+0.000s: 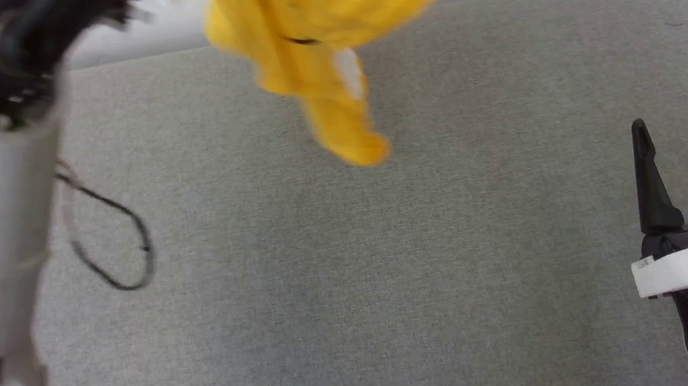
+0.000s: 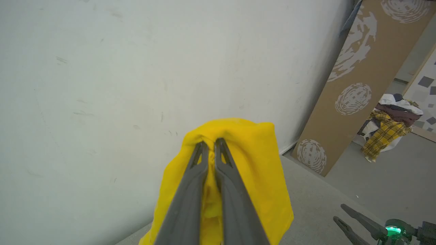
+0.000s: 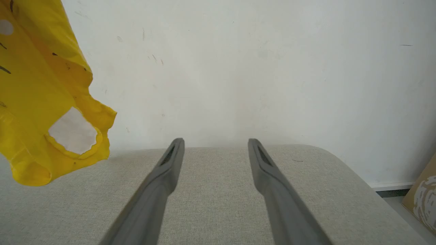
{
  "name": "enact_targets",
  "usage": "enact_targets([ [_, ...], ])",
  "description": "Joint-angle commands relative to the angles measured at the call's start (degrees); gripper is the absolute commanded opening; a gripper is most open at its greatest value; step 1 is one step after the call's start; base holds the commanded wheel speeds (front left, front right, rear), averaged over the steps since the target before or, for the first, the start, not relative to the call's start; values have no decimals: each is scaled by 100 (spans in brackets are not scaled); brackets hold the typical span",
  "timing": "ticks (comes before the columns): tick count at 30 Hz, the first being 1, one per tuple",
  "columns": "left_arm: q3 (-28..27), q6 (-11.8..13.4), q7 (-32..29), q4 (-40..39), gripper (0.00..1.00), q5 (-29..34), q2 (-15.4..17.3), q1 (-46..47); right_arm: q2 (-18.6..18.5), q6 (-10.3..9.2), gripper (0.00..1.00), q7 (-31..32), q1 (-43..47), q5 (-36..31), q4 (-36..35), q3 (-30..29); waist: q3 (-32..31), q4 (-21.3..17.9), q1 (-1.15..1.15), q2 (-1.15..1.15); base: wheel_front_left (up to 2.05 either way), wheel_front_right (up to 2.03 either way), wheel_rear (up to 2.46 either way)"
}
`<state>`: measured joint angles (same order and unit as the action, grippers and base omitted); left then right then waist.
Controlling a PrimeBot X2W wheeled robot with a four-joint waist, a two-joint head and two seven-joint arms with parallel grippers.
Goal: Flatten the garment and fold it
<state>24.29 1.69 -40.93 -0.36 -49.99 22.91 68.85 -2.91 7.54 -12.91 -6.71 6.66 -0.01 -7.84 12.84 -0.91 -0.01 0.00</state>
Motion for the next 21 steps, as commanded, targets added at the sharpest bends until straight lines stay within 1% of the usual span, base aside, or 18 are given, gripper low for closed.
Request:
enact_targets([
  [1, 46, 78, -16, -153, 0, -64, -123, -11, 3, -5, 100, -49, -3, 45, 40, 0, -42, -53, 1, 0, 0, 0, 0],
  [6, 283, 215, -67, -517, 0, -195, -473, -242, 3, -5, 100, -99, -23, 76, 128, 13, -71, -83, 1, 0, 0, 0, 0],
  [10, 588, 229, 73, -581, 0, -86, -633, -627, 3, -5, 100, -130, -24, 103, 191, -1, -77, -82, 1, 0, 0, 0, 0],
  [16, 1222, 146, 655, -278, 0, 454, -599, -1647, 3, -5, 100, -164, 3, 160, 273, 48, -63, -107, 1, 0, 0, 0, 0],
  [19, 1526, 156, 1074, 49, 0, 806, -532, -2202, 3, -5, 100, -174, 23, 169, 310, 70, -39, -132, 1, 0, 0, 0, 0],
  [21, 1686, 215, 1432, 349, 0, 1070, -511, -2524, 3, -5, 100, -179, 38, 159, 327, 60, -21, -146, 1, 0, 0, 0, 0],
])
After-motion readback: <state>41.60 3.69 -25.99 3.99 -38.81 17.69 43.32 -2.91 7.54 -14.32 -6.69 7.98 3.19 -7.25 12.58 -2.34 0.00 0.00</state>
